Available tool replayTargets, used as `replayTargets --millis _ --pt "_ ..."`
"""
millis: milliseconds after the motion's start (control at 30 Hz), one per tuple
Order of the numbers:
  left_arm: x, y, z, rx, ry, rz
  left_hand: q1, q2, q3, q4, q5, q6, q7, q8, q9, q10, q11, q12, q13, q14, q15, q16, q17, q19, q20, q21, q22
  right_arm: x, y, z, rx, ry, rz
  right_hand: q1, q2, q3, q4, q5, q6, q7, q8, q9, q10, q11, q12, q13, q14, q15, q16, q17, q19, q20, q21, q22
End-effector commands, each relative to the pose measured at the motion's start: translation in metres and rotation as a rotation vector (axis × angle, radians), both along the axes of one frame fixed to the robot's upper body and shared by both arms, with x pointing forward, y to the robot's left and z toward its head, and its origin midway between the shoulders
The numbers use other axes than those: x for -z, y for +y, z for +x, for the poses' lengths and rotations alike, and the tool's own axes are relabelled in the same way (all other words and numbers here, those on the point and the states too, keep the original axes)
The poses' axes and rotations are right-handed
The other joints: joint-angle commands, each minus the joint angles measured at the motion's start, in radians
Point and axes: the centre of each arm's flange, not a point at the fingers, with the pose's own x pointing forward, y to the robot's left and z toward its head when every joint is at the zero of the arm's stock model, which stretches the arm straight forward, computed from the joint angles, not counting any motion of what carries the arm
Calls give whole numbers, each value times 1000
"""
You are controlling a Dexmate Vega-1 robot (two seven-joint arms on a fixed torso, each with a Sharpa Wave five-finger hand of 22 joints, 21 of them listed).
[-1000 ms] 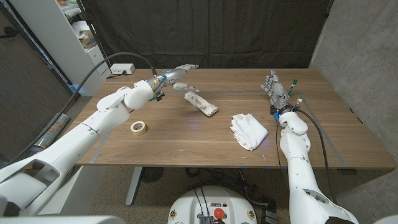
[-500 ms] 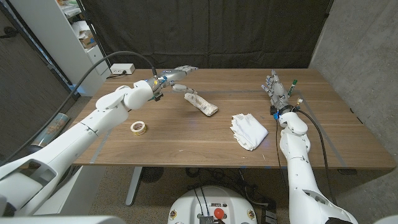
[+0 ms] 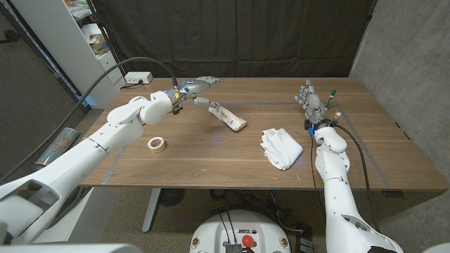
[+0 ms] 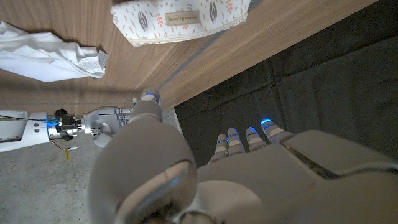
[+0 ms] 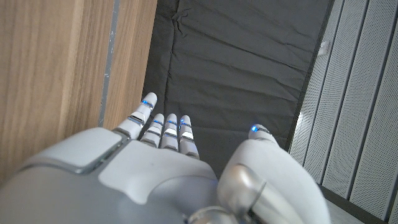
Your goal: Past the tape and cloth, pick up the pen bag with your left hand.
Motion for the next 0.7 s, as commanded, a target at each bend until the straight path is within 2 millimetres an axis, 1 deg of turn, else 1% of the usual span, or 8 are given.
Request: replayTargets --millis 33,267,333,433,500,700 --pt "1 1 3 -44 -21 64 16 1 5 -8 8 6 2 2 5 7 0 8 5 6 2 8 4 4 -2 3 3 1 4 1 2 4 0 2 8 -4 2 5 6 0 3 0 5 -1 1 -1 6 4 7 2 12 2 -3 2" --pt "0 -2 9 -60 -31 101 25 2 5 -8 11 3 1 -2 5 8 1 8 5 6 1 6 3 6 -2 2 3 -1 4 0 7 2 0 2 8 -5 1 6 5 1 3 0 5 3 1 -1 6 4 7 2 13 3 -6 2" --pt "1 -6 9 -79 -64 136 27 2 5 -8 11 2 -1 -3 5 8 0 7 5 7 1 6 3 6 -2 2 3 -1 4 1 8 2 2 2 9 -6 1 6 5 1 3 0 5 2 1 -1 6 4 7 1 13 3 -7 2" --pt "1 -8 11 -68 -47 142 30 2 5 -8 12 0 -1 -5 5 5 3 6 5 7 1 5 3 7 -2 2 3 -1 4 1 8 2 5 2 9 -6 1 6 6 1 3 0 6 2 1 -1 6 4 7 1 14 3 -9 2" --pt "1 -11 10 -78 -65 164 32 2 4 -8 13 -1 -1 -5 5 6 -1 6 5 7 0 4 3 7 -2 1 3 -1 4 1 9 2 7 2 9 -6 1 6 5 0 2 0 5 2 1 -1 6 4 7 1 14 3 -9 2" --pt "1 -14 10 -88 -71 191 39 1 3 -8 15 -4 -3 -9 5 5 -2 4 5 7 -1 3 3 7 2 0 3 -1 3 2 12 1 13 2 10 -7 1 7 5 0 2 0 5 1 0 -1 6 3 7 1 14 3 -11 2"
